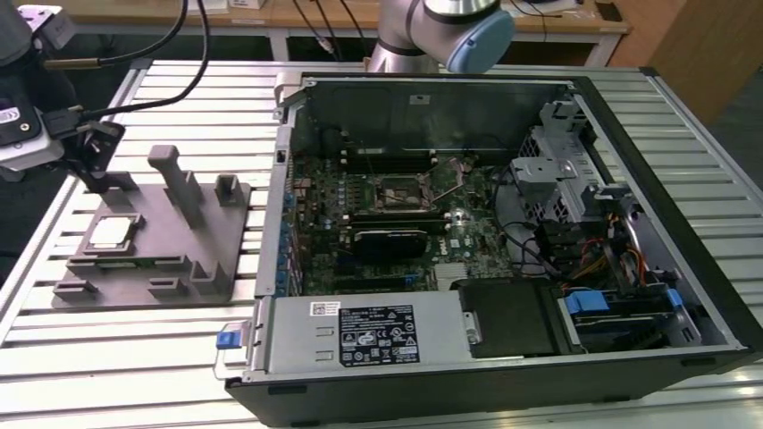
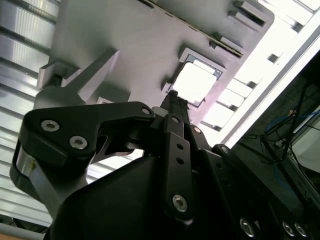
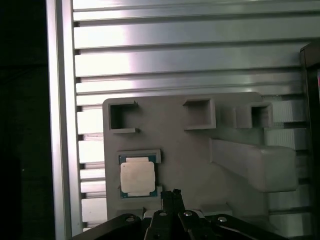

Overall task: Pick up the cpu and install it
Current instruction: 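Pick up the cpu and move it towards the insertion slot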

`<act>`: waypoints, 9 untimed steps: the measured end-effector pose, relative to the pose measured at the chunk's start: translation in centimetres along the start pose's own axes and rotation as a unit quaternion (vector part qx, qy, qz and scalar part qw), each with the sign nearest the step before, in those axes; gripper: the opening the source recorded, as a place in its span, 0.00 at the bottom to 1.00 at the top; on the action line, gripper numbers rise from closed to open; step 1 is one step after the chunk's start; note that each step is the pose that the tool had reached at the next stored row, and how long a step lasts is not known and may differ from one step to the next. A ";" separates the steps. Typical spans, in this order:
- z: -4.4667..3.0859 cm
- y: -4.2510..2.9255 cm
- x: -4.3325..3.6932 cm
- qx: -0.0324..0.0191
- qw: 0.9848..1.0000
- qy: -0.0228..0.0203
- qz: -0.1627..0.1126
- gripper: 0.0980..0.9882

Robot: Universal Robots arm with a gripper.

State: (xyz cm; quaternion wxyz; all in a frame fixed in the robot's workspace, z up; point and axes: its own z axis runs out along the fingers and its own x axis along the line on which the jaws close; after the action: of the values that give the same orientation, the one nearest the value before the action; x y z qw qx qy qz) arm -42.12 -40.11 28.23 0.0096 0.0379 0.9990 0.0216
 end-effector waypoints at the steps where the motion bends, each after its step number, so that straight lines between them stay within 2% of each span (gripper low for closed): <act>1: 0.18 -0.01 0.09 0.000 1.000 0.000 0.000 0.01; 9: 1.61 -0.14 0.90 0.000 1.000 0.003 0.000 0.01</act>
State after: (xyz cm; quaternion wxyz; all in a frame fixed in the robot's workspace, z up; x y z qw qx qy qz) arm -42.99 -40.11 26.60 0.0068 0.0375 0.9990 0.0214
